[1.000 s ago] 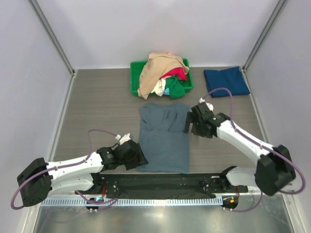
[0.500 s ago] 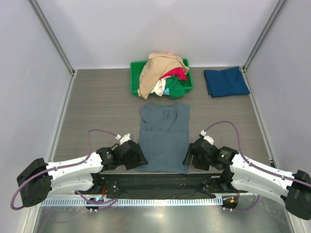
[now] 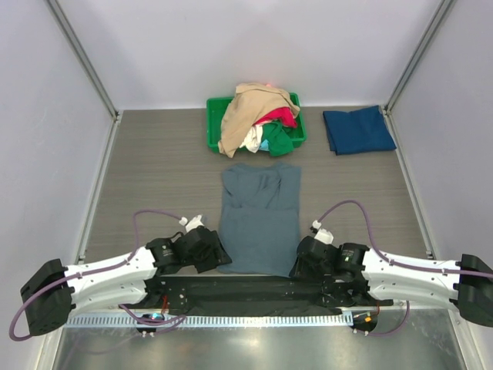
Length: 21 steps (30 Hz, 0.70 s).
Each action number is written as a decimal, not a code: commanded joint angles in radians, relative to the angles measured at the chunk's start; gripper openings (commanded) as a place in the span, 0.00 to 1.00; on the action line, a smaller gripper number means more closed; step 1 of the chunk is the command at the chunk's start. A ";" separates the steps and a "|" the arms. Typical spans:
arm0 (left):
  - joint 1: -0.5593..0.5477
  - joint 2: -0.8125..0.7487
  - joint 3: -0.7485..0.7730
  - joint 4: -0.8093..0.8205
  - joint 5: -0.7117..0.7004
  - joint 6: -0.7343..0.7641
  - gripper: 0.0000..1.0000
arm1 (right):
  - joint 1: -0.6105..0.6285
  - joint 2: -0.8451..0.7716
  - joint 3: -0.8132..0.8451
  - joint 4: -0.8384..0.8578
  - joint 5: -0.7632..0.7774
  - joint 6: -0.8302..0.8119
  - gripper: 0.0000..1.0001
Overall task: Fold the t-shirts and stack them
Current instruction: Fold the tshirt
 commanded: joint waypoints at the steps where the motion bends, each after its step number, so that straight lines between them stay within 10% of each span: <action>1: -0.010 -0.020 -0.018 -0.022 0.003 -0.017 0.56 | 0.008 -0.008 -0.023 -0.012 0.053 0.036 0.37; 14: -0.028 0.028 -0.031 0.007 0.001 -0.024 0.55 | 0.008 0.005 0.007 -0.011 0.110 0.012 0.03; 21: -0.045 0.040 -0.036 0.018 -0.002 -0.038 0.49 | 0.008 -0.012 0.044 -0.101 0.167 0.012 0.01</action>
